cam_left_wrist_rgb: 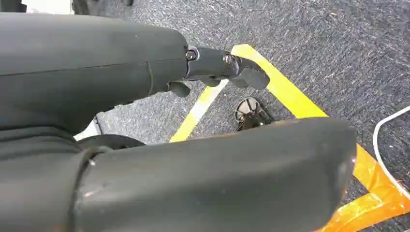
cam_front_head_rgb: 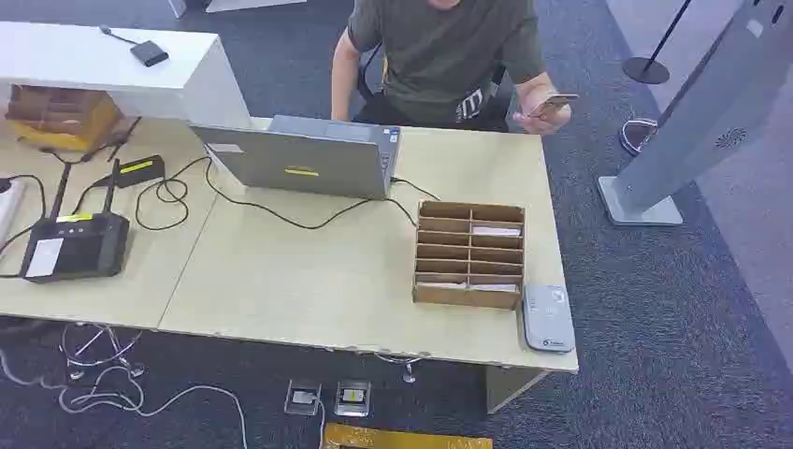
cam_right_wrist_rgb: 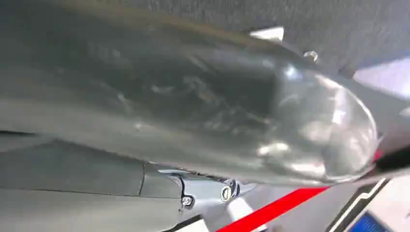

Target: Pass the card to the sensor for recognition and then transmit it.

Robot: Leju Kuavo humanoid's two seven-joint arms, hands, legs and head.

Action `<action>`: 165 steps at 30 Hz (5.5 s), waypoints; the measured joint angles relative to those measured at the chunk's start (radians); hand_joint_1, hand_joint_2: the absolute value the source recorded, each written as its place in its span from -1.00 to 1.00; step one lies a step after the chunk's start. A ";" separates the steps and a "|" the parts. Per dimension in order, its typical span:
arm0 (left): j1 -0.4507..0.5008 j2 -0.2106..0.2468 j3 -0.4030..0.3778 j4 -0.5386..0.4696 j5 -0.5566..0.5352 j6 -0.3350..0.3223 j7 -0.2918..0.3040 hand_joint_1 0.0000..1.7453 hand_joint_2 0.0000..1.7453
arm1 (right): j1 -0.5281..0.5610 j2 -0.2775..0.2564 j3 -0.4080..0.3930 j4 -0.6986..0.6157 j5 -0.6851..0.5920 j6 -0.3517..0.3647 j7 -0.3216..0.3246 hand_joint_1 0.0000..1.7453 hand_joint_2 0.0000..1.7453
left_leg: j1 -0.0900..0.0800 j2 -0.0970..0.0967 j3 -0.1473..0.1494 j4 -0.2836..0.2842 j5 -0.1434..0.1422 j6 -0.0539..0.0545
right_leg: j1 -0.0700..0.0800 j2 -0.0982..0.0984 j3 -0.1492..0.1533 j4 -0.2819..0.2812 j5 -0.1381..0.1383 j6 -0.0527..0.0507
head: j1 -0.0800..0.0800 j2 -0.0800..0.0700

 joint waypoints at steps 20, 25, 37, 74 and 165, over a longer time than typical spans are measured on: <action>0.000 -0.014 -0.023 0.005 0.000 0.001 0.000 -1.00 -1.00 | -0.077 0.031 -0.026 -0.479 0.491 0.270 0.317 -1.00 1.00 | 0.000 -0.001 0.000 0.000 0.001 0.000 | 0.000 0.000 0.000 0.000 0.000 0.000 | 0.000 0.000; 0.000 -0.020 -0.023 0.006 0.001 0.004 0.000 -1.00 -1.00 | -0.125 0.045 -0.009 -0.577 0.615 0.347 0.391 -1.00 1.00 | 0.000 -0.001 0.000 0.000 0.001 0.000 | 0.000 0.000 0.000 0.000 0.000 0.000 | 0.000 0.000; -0.001 -0.041 -0.023 0.009 0.007 0.031 0.000 -1.00 -1.00 | -0.287 0.098 0.106 -0.740 0.924 0.466 0.542 -1.00 1.00 | 0.000 -0.001 0.000 0.000 0.001 0.000 | 0.000 0.000 0.000 0.000 0.000 0.000 | 0.000 0.000; -0.004 -0.063 -0.045 0.016 -0.029 0.035 0.000 -1.00 -1.00 | -0.340 0.267 0.330 -0.908 1.664 0.611 0.810 -1.00 1.00 | 0.001 0.001 0.000 0.000 0.001 -0.001 | 0.001 0.003 -0.001 0.000 0.000 0.000 | 0.000 0.000; -0.007 -0.047 -0.150 0.034 -0.125 -0.038 0.042 -1.00 -1.00 | 0.119 0.231 -0.120 -1.110 1.277 0.573 0.811 -1.00 -1.00 | 0.001 0.002 0.000 0.000 0.001 -0.001 | 0.001 0.004 -0.002 0.000 0.000 0.000 | 0.000 0.000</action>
